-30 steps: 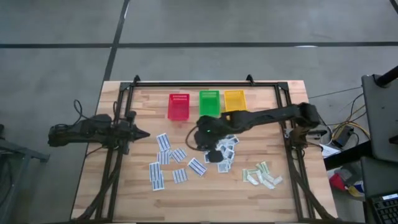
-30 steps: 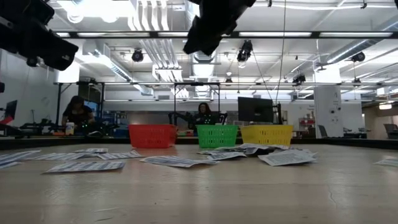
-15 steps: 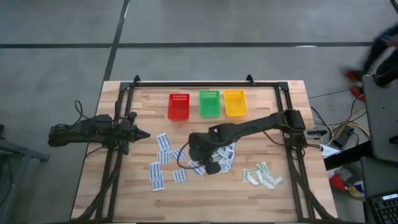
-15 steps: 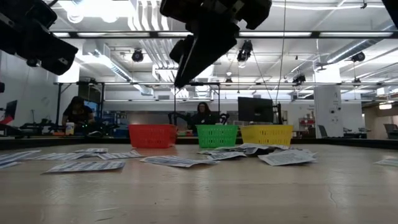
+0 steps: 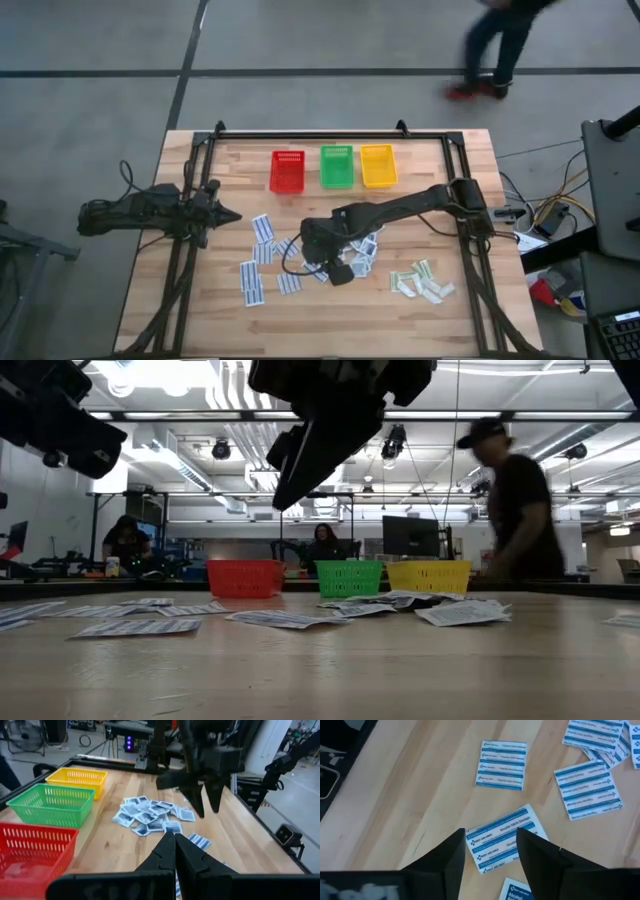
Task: Pick & Place First Aid Supplies
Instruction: Put the blue bandage into the red basket
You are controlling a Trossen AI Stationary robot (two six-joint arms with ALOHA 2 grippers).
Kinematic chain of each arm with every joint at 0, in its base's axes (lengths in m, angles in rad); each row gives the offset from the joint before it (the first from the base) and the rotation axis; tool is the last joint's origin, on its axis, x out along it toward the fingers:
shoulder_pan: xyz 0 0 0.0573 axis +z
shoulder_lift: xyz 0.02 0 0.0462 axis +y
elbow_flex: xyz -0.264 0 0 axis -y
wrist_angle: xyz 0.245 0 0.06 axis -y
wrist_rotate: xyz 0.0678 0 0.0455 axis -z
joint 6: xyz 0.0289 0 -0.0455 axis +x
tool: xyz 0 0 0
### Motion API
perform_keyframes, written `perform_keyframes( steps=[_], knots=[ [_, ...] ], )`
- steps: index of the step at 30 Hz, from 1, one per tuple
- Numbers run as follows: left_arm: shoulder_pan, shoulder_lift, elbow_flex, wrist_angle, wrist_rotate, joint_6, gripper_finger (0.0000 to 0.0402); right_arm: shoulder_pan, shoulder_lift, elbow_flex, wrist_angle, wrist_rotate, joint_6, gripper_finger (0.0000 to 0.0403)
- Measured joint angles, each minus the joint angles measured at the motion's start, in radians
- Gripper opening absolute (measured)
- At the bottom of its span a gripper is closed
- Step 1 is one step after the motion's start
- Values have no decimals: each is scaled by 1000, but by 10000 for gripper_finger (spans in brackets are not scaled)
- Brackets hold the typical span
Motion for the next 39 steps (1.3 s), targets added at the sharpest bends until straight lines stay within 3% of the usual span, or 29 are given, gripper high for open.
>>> perform_keyframes(
  steps=[9, 19, 26, 39],
  knots=[
    [0, 0, -3, 44, 0, 1, 0, -15, 124, 19, 4, 117, 72, 173],
    [0, 0, -3, 41, 0, 25, 0, -26, 272, 205, -86, 205, 115, 176],
    [0, 0, -3, 41, 0, 27, 0, -27, 335, 330, -222, 211, 63, 177],
    [0, 0, -6, 40, 6, 33, 0, -29, 340, 421, -237, 211, 59, 172]
  ],
)
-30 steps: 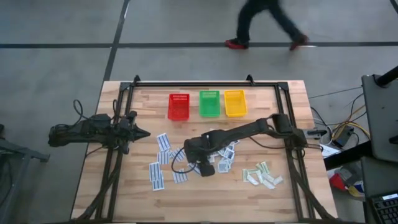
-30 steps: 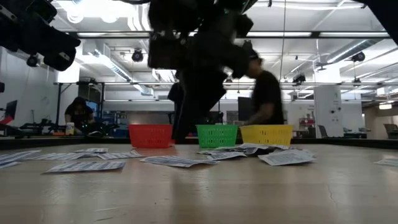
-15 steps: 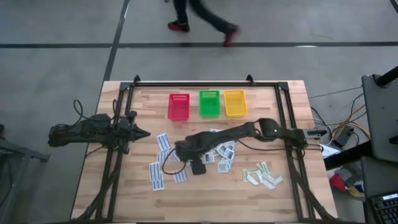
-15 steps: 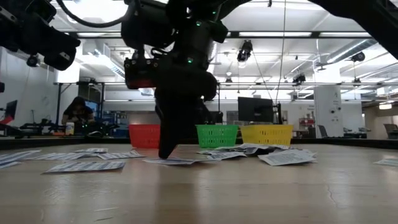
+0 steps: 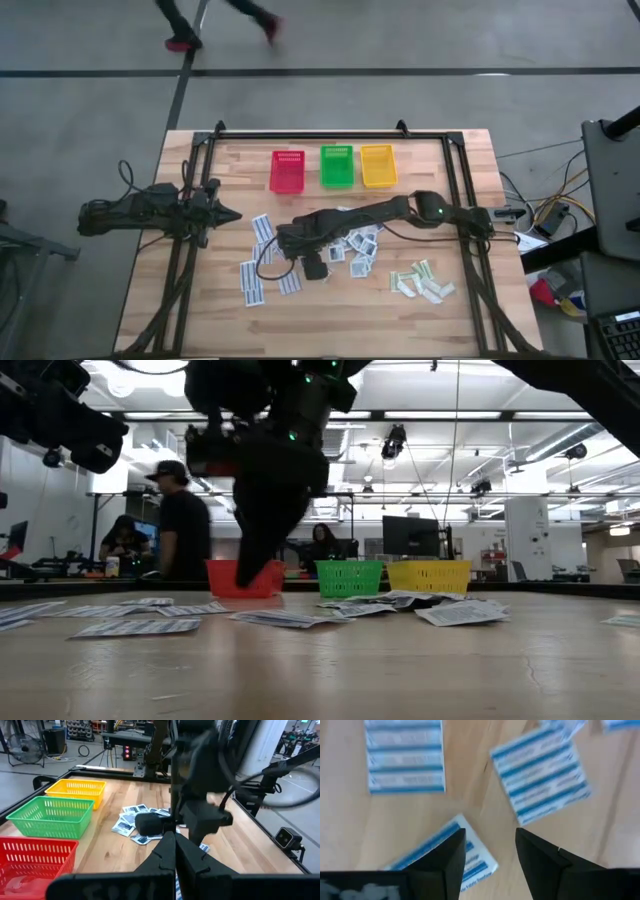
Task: Pick & Place First Aid Supplies
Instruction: Put the blue bandage into the red basket
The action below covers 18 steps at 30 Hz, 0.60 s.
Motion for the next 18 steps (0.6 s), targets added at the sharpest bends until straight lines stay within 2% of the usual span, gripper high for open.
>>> perform_keyframes(
  steps=[8, 18],
  knots=[
    [0, 0, 0, 0, 0, 0, 0, 1, 0, 102, -117, 0, -42, 183],
    [0, 0, -2, 0, 0, 0, 0, 9, 0, 26, -155, -4, -52, 185]
  ],
)
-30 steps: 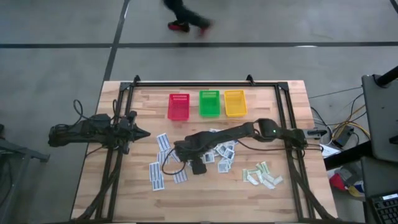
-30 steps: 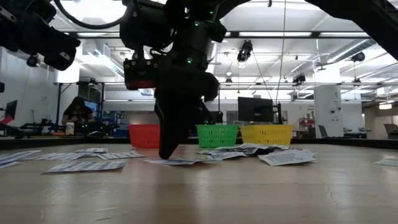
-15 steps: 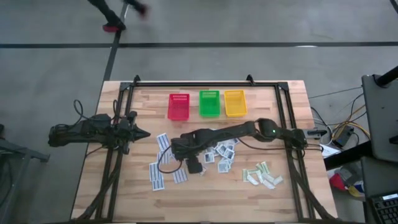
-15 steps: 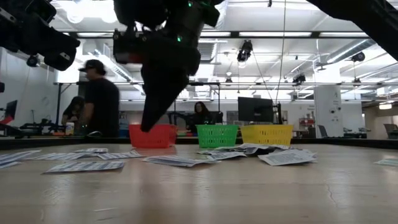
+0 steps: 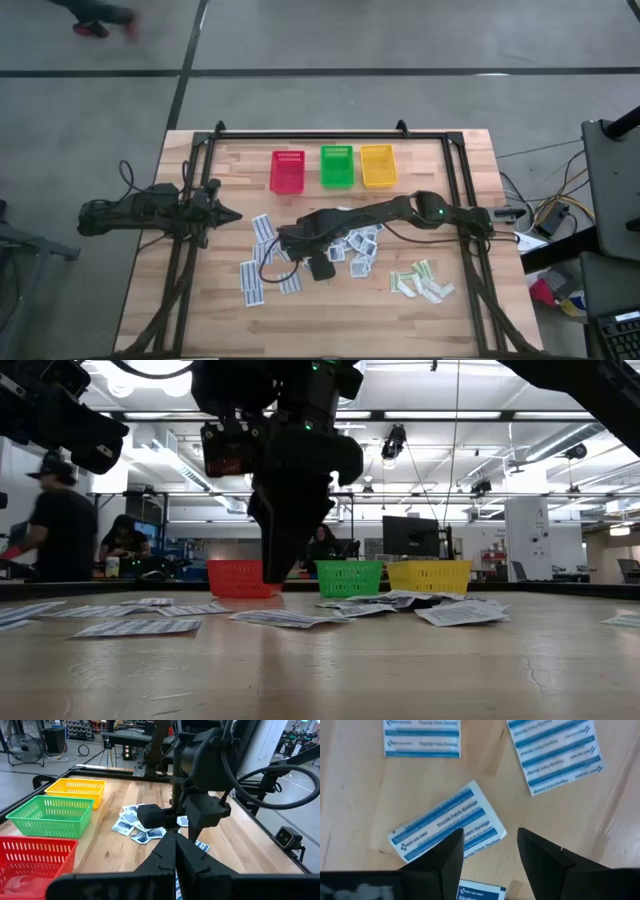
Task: Pick & Place First Aid Supplies
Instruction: Put the blue bandage into the red basket
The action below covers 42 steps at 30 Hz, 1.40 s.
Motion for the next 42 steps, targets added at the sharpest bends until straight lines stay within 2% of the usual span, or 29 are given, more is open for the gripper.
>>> perform_keyframes(
  steps=[10, 17, 42],
  knots=[
    [0, 0, 0, 0, 0, 25, 0, 3, -4, -117, 94, 4, 9, 184],
    [0, 0, -1, 0, 0, 25, 0, 3, -9, -150, 127, 6, 28, 178],
    [0, 0, -1, 0, 1, 26, 0, -2, -1, -124, 118, 9, 61, 83]
  ],
)
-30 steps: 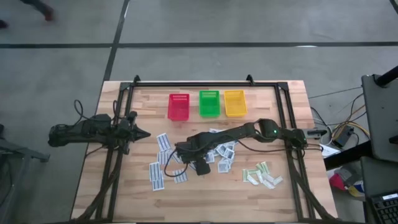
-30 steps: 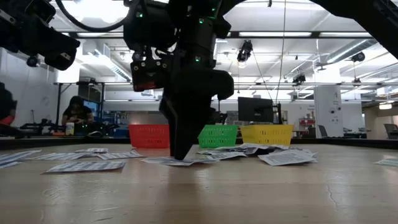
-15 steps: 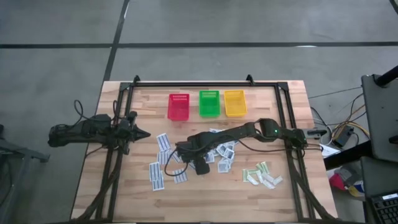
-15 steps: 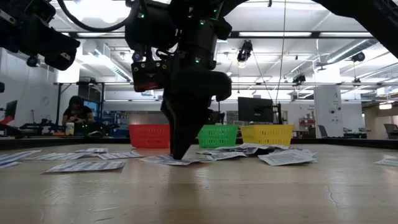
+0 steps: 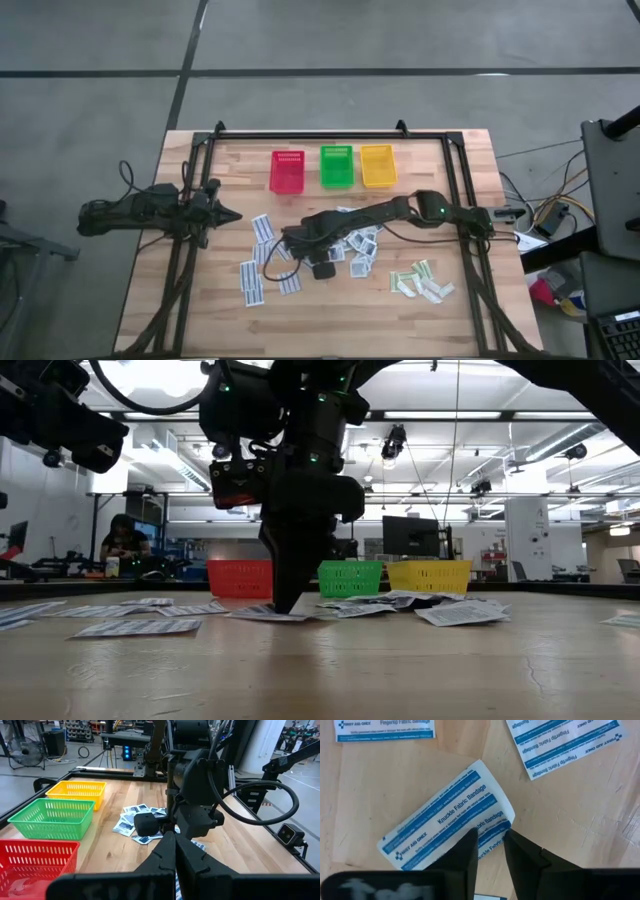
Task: Pick & Place First Aid Supplies
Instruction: Put the blue bandage into the red basket
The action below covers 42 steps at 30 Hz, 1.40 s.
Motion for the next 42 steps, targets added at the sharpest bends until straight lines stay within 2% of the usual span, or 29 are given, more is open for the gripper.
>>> perform_keyframes(
  steps=[15, 22, 39, 42],
  knots=[
    [0, 0, 0, 0, 0, 0, 0, -8, 5, 41, -43, -6, 0, 12],
    [0, 0, 0, 0, 0, 0, 0, -9, -1, 41, -58, -5, 2, 8],
    [0, 0, 0, 0, 0, -1, 0, -53, -281, 43, -91, -44, 19, 8],
    [0, 0, 0, 0, 0, -2, 0, -83, -310, 43, -76, -119, 22, 8]
  ],
)
